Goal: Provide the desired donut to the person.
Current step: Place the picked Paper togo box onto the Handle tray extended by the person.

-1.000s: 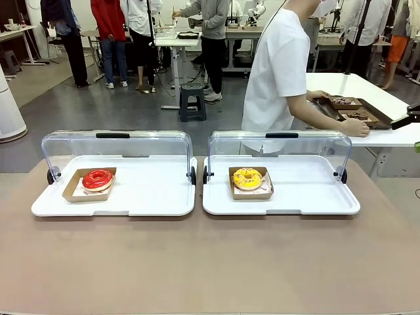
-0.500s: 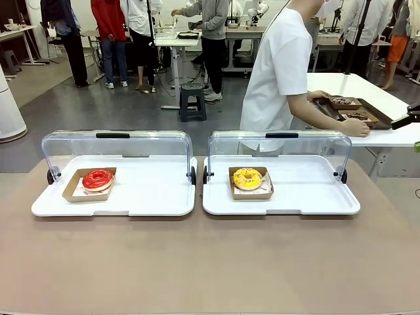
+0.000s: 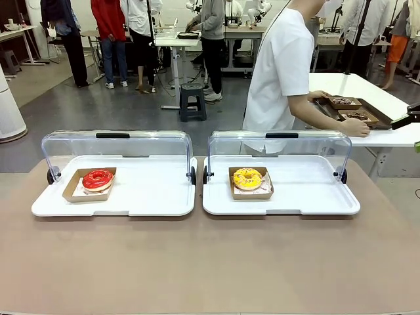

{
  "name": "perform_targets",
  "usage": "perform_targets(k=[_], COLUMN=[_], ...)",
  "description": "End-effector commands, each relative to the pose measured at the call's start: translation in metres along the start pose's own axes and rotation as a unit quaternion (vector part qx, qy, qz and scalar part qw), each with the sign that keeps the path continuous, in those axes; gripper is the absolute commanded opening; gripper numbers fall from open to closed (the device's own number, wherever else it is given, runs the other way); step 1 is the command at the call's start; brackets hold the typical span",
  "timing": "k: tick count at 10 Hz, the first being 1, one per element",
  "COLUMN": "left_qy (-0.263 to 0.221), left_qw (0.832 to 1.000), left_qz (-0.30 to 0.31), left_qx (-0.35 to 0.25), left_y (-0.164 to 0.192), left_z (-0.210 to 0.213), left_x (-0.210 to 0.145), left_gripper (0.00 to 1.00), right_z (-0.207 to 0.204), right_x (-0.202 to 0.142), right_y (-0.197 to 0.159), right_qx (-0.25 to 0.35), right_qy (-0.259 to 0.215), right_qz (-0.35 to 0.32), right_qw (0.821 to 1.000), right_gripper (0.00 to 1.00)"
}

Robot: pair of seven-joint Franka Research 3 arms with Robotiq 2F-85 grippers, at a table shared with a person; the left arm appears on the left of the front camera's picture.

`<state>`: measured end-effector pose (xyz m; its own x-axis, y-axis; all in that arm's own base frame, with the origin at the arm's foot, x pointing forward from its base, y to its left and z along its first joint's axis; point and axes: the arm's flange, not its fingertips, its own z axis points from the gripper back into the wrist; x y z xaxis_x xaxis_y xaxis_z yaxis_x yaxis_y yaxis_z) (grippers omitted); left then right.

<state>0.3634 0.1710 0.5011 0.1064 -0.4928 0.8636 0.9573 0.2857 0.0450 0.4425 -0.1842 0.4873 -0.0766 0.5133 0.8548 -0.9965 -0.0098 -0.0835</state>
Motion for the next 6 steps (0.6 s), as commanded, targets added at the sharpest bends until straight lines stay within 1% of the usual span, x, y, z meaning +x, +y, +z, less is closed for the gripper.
perform_targets(k=[1,6], left_qy=[-0.009,-0.009], left_qw=[1.0,1.0], left_qz=[-0.005,-0.005], left_qx=[0.003,0.003], left_y=[0.0001,0.0001], left_z=[0.0003,0.0003], left_x=[0.0007,0.0007], left_gripper=[1.0,1.0], right_z=[-0.0006,-0.0006], right_x=[0.0,0.0], right_y=[0.0011,0.0011], right_qx=[0.003,0.003], right_qy=[-0.006,-0.006], right_qz=[0.003,0.003], right_qw=[1.0,1.0], right_gripper=[1.0,1.0])
